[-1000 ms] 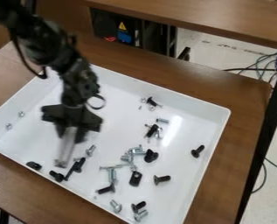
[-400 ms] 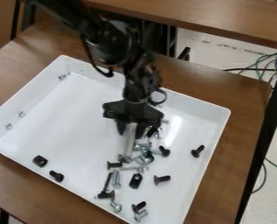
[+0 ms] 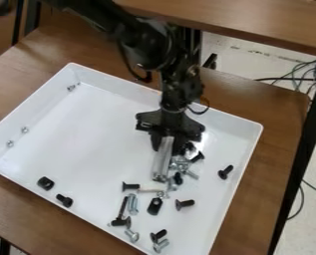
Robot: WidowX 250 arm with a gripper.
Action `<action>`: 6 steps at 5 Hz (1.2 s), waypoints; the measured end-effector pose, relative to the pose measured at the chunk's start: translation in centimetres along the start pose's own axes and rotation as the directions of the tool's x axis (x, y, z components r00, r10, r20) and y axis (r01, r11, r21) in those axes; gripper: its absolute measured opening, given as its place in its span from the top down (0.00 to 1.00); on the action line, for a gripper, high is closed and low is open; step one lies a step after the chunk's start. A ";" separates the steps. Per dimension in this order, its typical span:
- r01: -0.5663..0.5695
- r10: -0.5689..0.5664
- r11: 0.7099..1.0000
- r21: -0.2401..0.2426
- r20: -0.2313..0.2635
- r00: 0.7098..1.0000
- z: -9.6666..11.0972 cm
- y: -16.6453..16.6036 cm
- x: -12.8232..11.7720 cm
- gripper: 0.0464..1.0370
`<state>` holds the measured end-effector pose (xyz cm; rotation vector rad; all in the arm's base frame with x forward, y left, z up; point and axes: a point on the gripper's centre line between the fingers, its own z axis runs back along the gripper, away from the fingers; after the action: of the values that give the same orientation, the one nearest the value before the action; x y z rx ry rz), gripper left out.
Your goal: Sweep into pile
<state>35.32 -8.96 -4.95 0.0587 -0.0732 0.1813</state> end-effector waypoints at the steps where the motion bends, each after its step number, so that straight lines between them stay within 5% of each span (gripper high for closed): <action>1: 0.119 -0.119 0.993 -0.010 -0.014 0.993 0.2 -0.7 0.2 0.68; 3: 0.319 -0.319 0.948 -0.016 -0.036 0.947 0.5 -1.2 -1.2 0.68; 4: 0.313 -0.313 0.950 -0.023 -0.025 0.949 0.9 -1.3 -1.7 0.68; 6: 0.136 -0.136 0.991 0.006 0.019 0.991 1.8 3.9 0.5 0.68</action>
<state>35.02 -5.14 -2.89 0.0695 -0.0877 0.0444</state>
